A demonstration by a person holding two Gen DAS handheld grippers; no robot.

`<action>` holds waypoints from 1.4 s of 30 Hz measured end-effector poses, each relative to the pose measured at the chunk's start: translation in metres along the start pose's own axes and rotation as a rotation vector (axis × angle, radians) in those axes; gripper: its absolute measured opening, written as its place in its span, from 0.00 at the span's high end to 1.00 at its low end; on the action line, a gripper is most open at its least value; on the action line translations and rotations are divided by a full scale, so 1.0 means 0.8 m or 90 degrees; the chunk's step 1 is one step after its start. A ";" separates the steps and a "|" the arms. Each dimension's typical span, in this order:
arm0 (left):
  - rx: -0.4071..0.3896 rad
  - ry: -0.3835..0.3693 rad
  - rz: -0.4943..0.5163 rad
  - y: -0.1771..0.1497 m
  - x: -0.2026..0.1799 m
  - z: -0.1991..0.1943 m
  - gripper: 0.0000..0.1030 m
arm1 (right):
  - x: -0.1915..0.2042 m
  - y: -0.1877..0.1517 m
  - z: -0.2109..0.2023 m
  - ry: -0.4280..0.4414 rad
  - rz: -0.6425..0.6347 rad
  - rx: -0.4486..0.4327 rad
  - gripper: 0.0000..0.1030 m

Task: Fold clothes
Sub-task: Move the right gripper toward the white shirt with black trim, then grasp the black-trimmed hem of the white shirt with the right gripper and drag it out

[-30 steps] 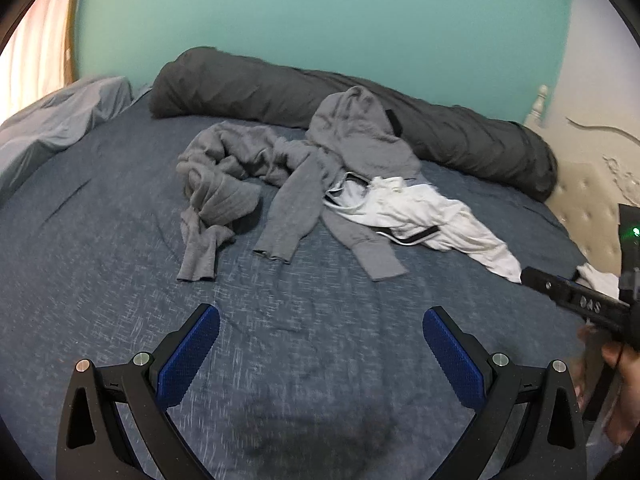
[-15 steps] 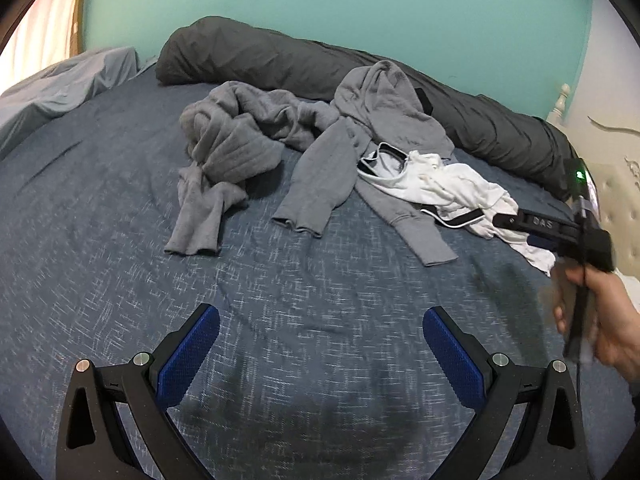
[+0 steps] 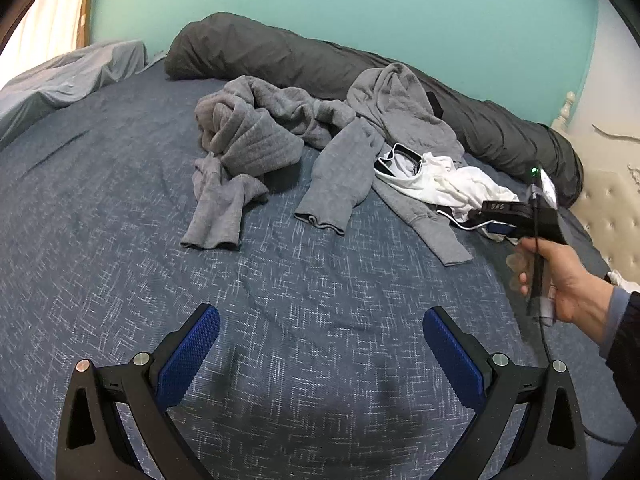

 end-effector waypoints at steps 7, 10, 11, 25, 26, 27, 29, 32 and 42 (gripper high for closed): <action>-0.007 -0.008 0.007 0.001 -0.007 -0.003 0.00 | 0.014 0.002 -0.018 0.008 -0.028 -0.042 0.92; -0.008 -0.008 0.005 0.003 -0.010 -0.008 0.00 | 0.027 -0.001 -0.055 0.022 -0.067 -0.080 0.93; -0.013 -0.009 0.005 0.004 -0.011 -0.012 0.00 | 0.032 -0.004 -0.073 0.031 -0.077 -0.092 0.93; -0.052 -0.022 -0.026 -0.051 -0.029 -0.159 0.00 | 0.105 -0.150 -0.342 0.149 -0.181 -0.144 0.94; -0.056 -0.022 -0.024 -0.057 -0.028 -0.174 0.00 | 0.109 -0.165 -0.358 0.161 -0.184 -0.142 0.94; -0.061 -0.026 -0.024 -0.062 -0.027 -0.183 0.00 | 0.112 -0.182 -0.375 0.174 -0.184 -0.143 0.94; -0.079 -0.026 -0.024 -0.076 -0.021 -0.207 0.00 | 0.120 -0.214 -0.401 0.196 -0.182 -0.144 0.94; -0.087 -0.027 -0.026 -0.101 -0.011 -0.223 0.00 | 0.130 -0.266 -0.421 0.215 -0.177 -0.123 0.94; -0.055 -0.028 0.003 -0.130 0.015 -0.201 0.00 | 0.129 -0.389 -0.369 0.187 -0.175 0.015 0.91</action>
Point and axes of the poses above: each gripper's, at about its wrist camera, not at the fingertips, and z roughly the way its jaws point, x to its left, y to its top, the point moved 6 cm from there along z, roughly the way its jaws point, and after that the axes turned 1 degree about -x, right-handed, at the moved point
